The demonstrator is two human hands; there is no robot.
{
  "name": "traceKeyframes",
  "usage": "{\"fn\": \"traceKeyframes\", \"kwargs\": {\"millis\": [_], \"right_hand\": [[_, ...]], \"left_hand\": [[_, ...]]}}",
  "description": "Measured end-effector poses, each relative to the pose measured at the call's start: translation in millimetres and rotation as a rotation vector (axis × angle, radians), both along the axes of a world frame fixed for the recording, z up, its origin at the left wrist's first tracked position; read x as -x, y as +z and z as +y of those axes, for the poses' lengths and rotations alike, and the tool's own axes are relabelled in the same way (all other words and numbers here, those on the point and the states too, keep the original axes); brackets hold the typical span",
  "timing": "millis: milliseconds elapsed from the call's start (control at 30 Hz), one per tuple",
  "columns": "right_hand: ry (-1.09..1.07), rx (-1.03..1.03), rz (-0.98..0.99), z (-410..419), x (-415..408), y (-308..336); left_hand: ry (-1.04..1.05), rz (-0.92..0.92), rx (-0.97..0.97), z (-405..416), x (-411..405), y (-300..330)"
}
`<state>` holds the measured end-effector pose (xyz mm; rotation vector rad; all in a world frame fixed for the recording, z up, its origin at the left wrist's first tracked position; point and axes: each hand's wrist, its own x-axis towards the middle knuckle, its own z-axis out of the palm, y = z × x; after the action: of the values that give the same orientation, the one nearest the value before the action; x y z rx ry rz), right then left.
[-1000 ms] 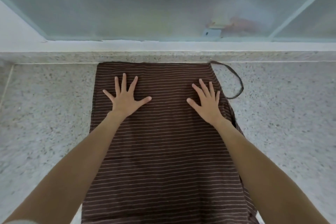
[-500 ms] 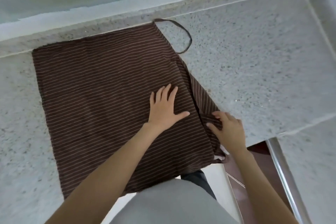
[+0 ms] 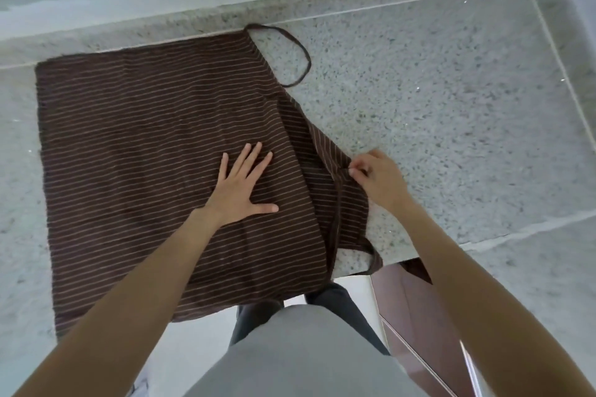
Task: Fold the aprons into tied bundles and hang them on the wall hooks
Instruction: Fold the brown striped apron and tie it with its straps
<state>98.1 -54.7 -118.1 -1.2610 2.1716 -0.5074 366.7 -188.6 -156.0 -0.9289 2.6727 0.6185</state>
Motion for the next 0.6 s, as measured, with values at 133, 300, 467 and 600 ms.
{"fn": "traceKeyframes", "kwargs": {"millis": [133,300,467,600], "right_hand": [[-0.328,0.006,-0.163,-29,64,10],[-0.498,0.056,0.048,-48,103,7],[-0.25,0.224,0.286,-7,61,15],[-0.053,-0.082,0.436,37,34,-4]], "left_hand": [[0.008,0.029,-0.006,1,1,0],[0.082,0.037,-0.069,2,6,9],[0.201,0.131,0.018,20,40,20],[0.165,0.182,0.066,36,91,24]]}}
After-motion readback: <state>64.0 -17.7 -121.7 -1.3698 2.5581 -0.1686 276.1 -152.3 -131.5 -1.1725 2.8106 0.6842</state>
